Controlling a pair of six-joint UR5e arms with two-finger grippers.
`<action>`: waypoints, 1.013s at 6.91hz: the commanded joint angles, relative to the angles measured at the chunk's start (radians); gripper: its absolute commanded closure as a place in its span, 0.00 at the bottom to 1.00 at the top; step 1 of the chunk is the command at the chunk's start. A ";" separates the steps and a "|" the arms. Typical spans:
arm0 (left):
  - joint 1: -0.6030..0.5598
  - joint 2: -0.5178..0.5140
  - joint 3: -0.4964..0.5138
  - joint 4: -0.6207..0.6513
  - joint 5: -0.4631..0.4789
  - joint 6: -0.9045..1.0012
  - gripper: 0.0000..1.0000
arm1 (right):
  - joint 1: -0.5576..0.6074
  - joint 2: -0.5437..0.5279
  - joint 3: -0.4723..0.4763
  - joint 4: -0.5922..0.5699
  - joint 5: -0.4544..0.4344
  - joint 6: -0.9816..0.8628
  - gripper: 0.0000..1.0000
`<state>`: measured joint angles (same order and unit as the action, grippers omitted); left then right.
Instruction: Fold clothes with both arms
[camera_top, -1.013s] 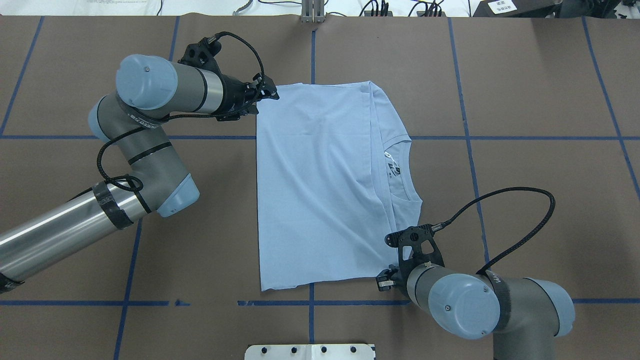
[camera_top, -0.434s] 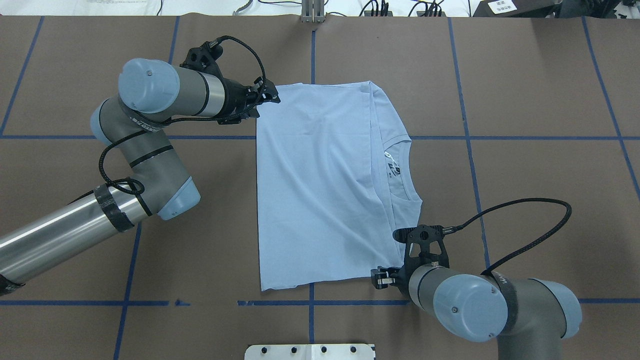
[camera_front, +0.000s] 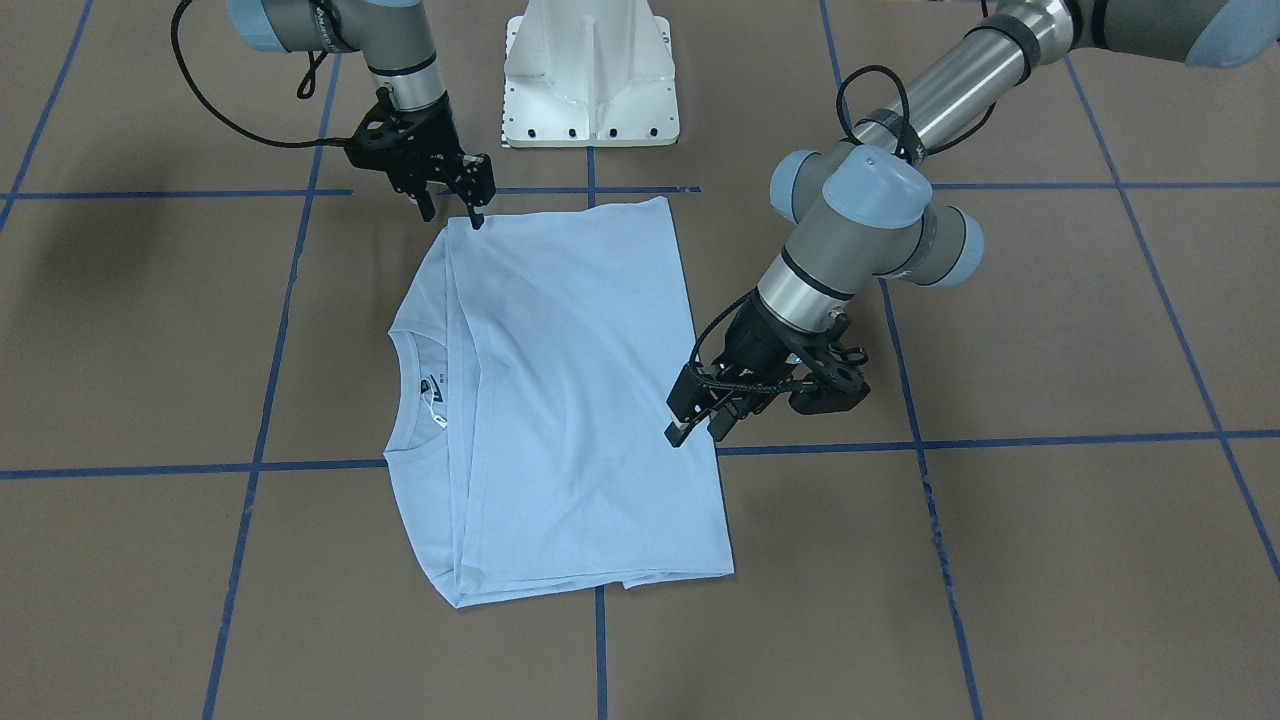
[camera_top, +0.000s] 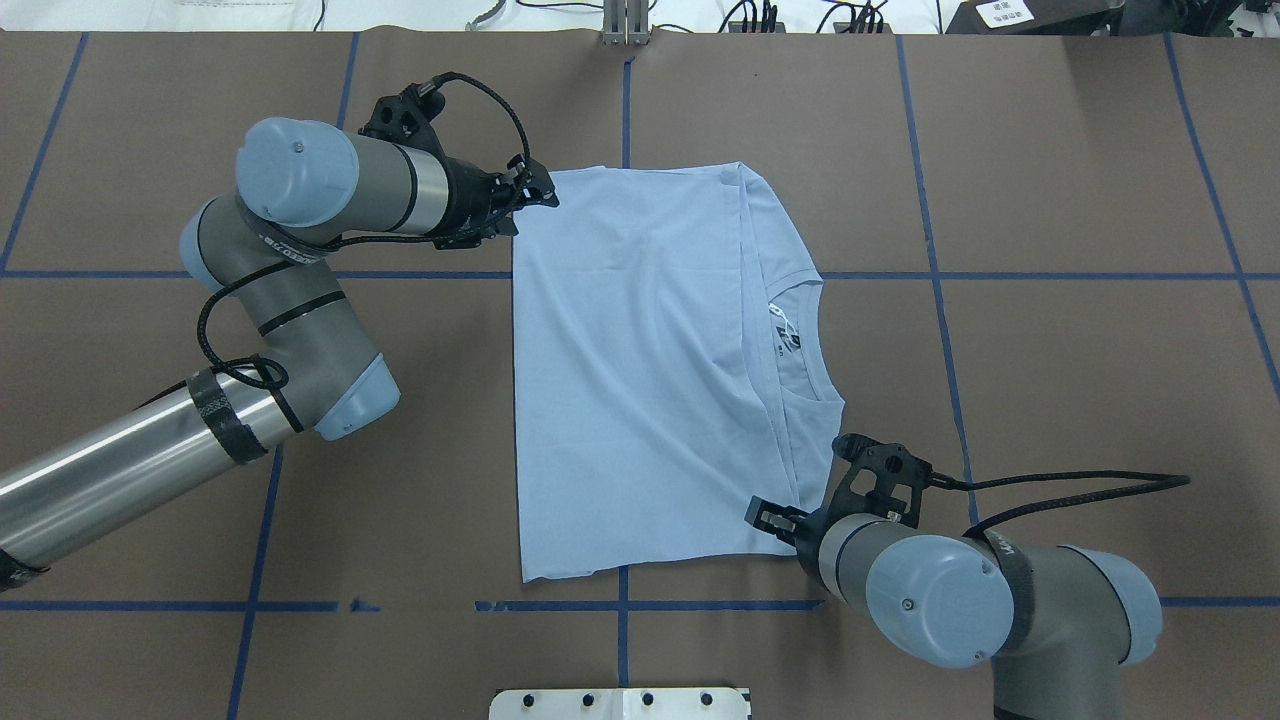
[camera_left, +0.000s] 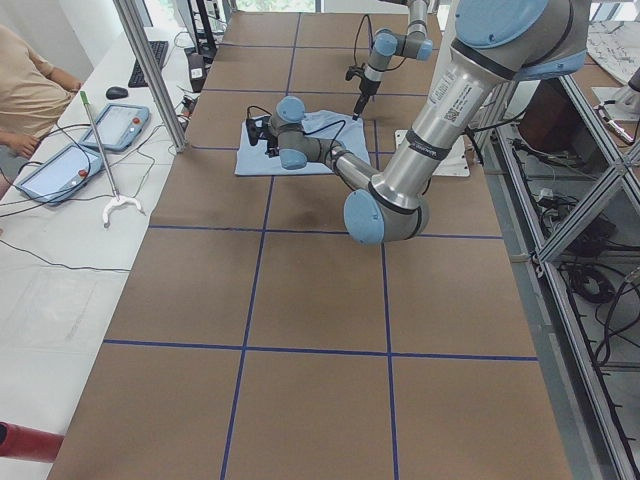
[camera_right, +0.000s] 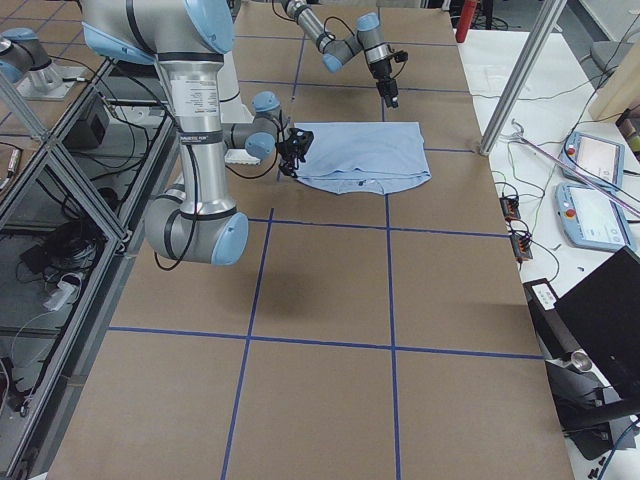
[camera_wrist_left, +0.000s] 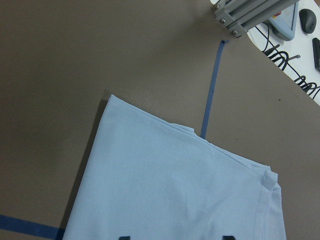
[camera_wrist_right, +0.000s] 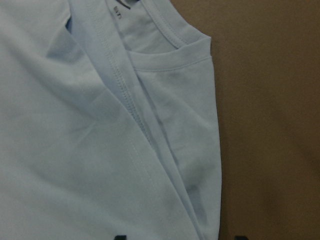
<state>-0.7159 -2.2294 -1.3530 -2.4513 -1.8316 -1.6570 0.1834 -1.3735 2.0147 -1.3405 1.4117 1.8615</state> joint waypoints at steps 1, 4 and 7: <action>0.001 -0.001 -0.001 0.000 0.000 -0.004 0.31 | 0.019 0.002 -0.025 -0.003 -0.002 0.079 0.19; 0.001 -0.001 -0.001 0.000 0.000 -0.006 0.31 | 0.022 0.011 -0.037 -0.006 0.001 0.139 0.19; 0.007 -0.001 -0.003 0.000 0.000 -0.006 0.31 | 0.019 0.022 -0.045 -0.009 0.004 0.177 0.22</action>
<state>-0.7125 -2.2314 -1.3558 -2.4513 -1.8316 -1.6628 0.2031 -1.3550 1.9719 -1.3492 1.4151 2.0323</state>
